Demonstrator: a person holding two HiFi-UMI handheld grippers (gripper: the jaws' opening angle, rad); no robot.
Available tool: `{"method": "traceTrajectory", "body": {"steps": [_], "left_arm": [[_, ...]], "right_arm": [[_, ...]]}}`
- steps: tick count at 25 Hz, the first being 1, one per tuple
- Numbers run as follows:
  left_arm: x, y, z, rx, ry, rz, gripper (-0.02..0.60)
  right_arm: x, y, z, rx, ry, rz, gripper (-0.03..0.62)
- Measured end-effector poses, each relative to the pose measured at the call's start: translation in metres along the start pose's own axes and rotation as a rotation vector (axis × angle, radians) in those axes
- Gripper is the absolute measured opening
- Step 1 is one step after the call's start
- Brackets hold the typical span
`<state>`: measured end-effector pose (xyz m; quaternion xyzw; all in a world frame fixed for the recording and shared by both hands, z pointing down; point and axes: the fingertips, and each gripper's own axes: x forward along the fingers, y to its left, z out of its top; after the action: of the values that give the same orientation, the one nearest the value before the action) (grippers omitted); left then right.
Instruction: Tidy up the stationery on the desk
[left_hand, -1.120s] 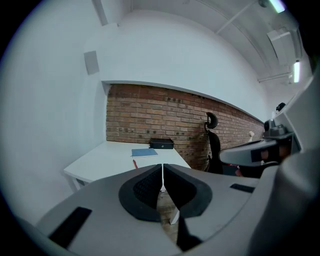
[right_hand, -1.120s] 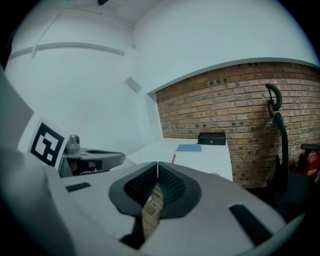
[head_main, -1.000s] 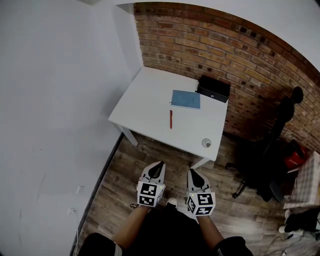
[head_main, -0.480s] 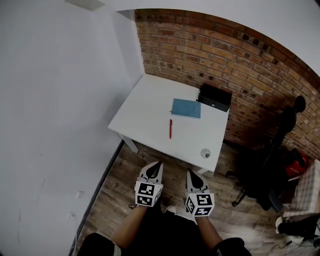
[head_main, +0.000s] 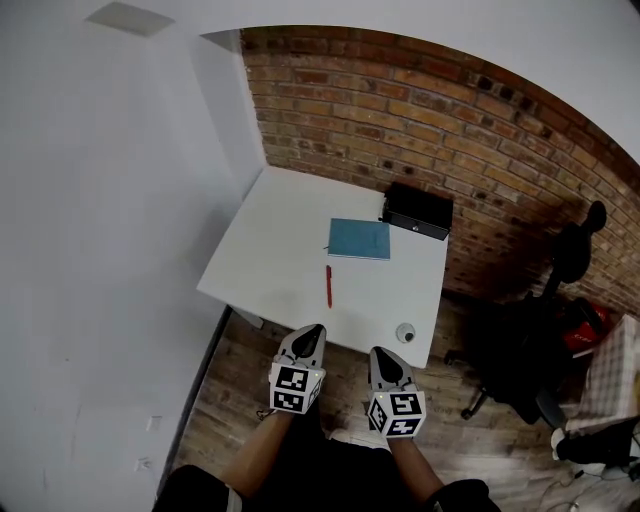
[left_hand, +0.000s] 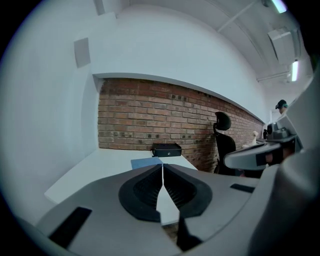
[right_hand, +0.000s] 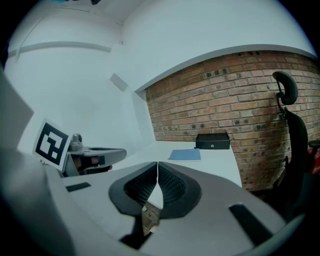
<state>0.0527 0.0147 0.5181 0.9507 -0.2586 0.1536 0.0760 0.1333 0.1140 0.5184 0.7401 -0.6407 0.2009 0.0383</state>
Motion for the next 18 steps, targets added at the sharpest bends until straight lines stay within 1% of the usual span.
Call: {"method": "traceTrajectory", "body": {"steps": [5,12,18], "left_arm": [[0.051,0.038,0.018,0.018,0.006,-0.060,0.020],[0.115,0.097,0.050,0.063,0.049,-0.158,0.020],[0.161,0.146,0.065,0.092,0.068,-0.236,0.020]], "right_arm": [[0.053,-0.005,0.019,0.024,0.011,-0.041,0.023],[0.136,-0.011,0.050,0.086,0.033,-0.117,0.023],[0.198,-0.015,0.070,0.124,0.025,-0.190,0.023]]}}
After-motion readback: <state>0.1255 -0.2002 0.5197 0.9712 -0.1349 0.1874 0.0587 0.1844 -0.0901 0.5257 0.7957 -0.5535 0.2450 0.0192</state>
